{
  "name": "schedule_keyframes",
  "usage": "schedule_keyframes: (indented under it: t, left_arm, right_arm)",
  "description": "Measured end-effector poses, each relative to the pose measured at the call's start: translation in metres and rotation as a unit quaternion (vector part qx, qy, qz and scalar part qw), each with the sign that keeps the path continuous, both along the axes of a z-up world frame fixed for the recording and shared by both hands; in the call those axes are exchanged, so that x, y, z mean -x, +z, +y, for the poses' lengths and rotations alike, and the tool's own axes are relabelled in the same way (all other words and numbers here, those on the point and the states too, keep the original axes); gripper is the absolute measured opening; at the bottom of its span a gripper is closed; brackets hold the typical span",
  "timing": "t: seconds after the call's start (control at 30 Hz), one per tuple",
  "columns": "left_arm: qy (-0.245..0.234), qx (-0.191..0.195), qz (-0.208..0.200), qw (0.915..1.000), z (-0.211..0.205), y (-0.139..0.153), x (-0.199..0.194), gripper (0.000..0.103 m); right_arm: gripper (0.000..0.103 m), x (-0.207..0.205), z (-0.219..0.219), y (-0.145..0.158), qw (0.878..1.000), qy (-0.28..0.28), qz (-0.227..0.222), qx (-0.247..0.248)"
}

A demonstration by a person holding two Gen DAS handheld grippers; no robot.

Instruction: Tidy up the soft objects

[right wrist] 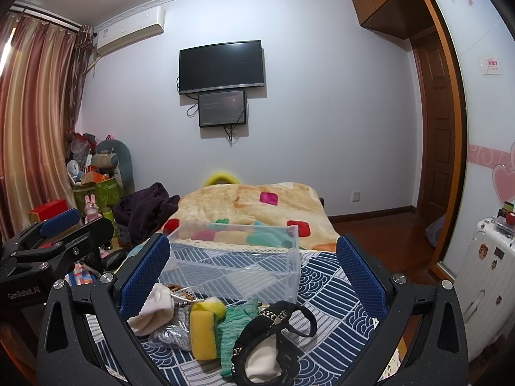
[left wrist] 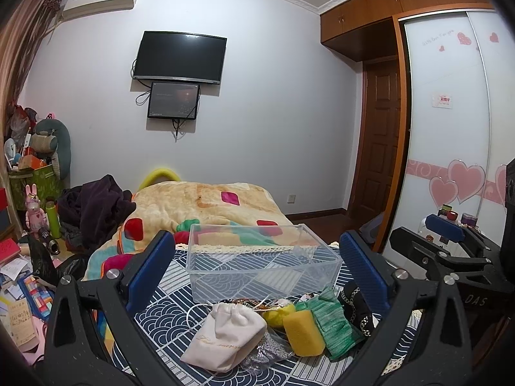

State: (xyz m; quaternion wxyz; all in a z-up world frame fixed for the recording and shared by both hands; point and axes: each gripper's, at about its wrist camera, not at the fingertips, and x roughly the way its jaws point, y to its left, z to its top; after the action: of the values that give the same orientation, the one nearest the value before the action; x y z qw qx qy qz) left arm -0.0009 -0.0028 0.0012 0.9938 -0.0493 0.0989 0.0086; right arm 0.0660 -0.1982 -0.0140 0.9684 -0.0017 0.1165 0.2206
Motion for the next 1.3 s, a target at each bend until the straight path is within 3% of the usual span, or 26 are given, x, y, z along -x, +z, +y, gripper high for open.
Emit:
schedule_keyframes:
  t: [1.3]
  left_arm:
    - [0.006, 0.007, -0.001, 1.0000, 0.0054, -0.0040, 0.0015, 0.103]
  right_arm:
    - [0.103, 0.0060, 0.0053, -0.0004, 1.000, 0.005, -0.001, 0.003]
